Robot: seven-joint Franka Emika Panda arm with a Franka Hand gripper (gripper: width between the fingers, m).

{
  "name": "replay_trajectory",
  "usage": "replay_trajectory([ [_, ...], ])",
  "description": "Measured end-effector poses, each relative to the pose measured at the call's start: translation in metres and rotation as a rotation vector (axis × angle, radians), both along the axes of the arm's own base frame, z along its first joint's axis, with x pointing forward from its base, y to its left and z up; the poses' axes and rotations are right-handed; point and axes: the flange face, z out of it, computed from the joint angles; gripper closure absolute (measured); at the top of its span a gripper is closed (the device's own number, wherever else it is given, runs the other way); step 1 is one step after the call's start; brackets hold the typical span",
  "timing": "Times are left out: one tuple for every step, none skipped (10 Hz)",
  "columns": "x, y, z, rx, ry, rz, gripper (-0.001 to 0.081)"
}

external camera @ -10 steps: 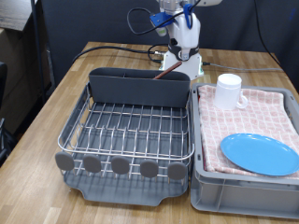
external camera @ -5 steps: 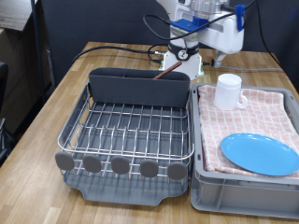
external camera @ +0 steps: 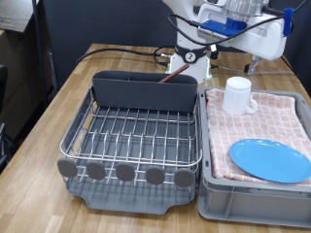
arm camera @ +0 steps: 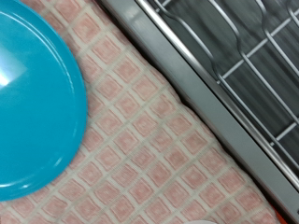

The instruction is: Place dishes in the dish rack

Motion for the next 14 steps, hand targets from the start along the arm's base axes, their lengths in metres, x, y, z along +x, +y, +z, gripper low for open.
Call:
replay_trajectory([
  [0.003, 0.002, 0.002, -0.005, -0.027, 0.016, 0.0003],
  [0.007, 0.007, 0.005, -0.015, -0.046, 0.035, 0.0003],
  [0.012, 0.012, 0.009, -0.021, -0.057, 0.05, 0.0003],
  [0.019, 0.018, 0.013, -0.016, -0.065, 0.051, 0.0003],
  [0.026, 0.022, 0.016, -0.009, -0.083, 0.048, 0.0003],
  [0.031, 0.025, 0.015, 0.01, -0.109, 0.047, 0.0003],
  [0.035, 0.027, 0.01, 0.033, -0.131, 0.043, 0.0003],
  [0.038, 0.028, 0.002, 0.052, -0.146, 0.039, 0.0003],
  [0.04, 0.029, -0.009, 0.074, -0.16, 0.033, 0.0003],
  [0.041, 0.03, -0.022, 0.097, -0.175, 0.028, 0.0003],
  [0.042, 0.029, -0.036, 0.122, -0.185, 0.023, 0.0003],
  [0.041, 0.029, -0.05, 0.144, -0.198, 0.023, 0.0003],
  [0.04, 0.028, -0.063, 0.161, -0.212, 0.026, 0.0003],
  [0.037, 0.028, -0.075, 0.179, -0.215, 0.026, 0.0003],
])
